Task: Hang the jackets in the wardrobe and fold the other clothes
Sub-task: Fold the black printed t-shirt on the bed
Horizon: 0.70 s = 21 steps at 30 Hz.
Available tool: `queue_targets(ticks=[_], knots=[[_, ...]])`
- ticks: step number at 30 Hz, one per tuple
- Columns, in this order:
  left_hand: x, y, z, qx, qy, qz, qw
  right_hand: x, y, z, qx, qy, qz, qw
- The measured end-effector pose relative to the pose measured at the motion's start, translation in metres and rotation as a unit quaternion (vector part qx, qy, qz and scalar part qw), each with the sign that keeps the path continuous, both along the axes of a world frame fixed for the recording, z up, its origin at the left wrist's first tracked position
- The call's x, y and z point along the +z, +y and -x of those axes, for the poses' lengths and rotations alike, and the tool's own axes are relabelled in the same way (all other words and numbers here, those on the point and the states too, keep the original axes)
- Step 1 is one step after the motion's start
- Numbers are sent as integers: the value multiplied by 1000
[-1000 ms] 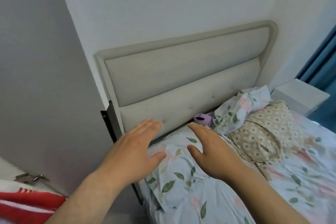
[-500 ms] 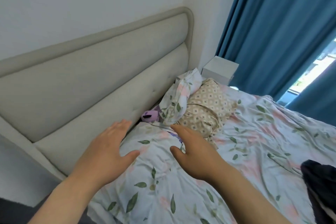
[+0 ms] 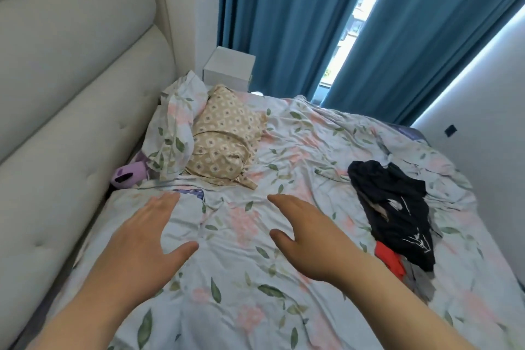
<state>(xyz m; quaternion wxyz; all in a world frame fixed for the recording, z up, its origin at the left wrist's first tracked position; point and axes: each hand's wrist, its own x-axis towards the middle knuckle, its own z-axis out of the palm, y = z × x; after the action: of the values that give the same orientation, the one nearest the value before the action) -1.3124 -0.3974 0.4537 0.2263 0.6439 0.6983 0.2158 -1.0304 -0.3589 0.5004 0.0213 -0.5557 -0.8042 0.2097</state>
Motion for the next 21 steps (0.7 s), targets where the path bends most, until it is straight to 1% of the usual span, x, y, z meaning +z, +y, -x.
queue_targets(ticks=[6,10,15,21], knots=[[4,18,-52,-72,2,12,997,-4,-21,-59,-67,15,-4,998],[13,25,-100,-109,26,15,994,-6,-36,-111,-109,27,-9,994],[26,25,-194,-130,47,7,990,-7,-56,-202,-133,37,-22,990],[30,12,-327,-180,52,6,982,-9,-81,-329,-176,60,-32,982]])
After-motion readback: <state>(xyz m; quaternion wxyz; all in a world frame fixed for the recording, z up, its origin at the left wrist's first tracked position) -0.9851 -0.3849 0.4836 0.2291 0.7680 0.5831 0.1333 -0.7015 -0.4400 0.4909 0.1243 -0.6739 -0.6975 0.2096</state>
